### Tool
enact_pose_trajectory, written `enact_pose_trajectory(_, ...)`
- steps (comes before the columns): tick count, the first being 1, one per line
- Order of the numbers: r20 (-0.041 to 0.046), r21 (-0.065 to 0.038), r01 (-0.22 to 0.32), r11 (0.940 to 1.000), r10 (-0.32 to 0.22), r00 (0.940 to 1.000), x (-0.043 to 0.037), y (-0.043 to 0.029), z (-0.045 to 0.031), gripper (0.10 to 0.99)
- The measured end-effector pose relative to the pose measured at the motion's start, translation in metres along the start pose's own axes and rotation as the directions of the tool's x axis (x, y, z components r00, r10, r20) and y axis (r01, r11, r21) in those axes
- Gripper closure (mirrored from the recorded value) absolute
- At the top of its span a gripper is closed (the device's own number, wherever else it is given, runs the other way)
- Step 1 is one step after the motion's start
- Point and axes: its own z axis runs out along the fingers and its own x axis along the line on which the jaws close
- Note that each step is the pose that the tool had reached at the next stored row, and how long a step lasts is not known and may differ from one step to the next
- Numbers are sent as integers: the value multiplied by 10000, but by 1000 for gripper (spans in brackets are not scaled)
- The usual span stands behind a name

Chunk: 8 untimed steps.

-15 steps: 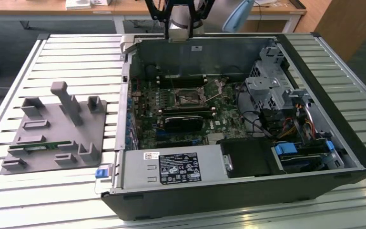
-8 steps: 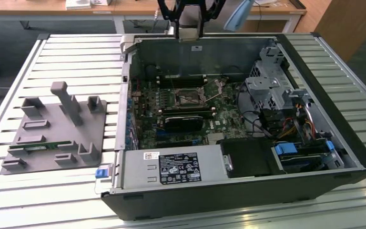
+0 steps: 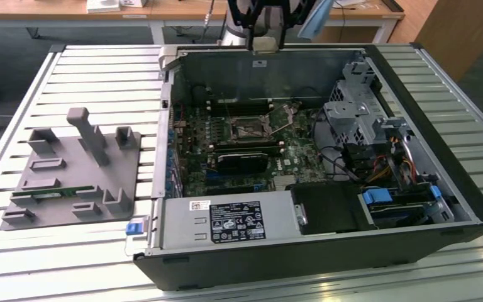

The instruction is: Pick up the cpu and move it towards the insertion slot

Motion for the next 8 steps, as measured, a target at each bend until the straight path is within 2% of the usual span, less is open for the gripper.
enact_pose_trajectory(2, 4, 0, 2, 10000, -2, 10000, -43, 0, 0, 545)
enact_pose_trajectory(8, 5, 0, 0, 10000, 0, 10000, -45, 0, 1, 545)
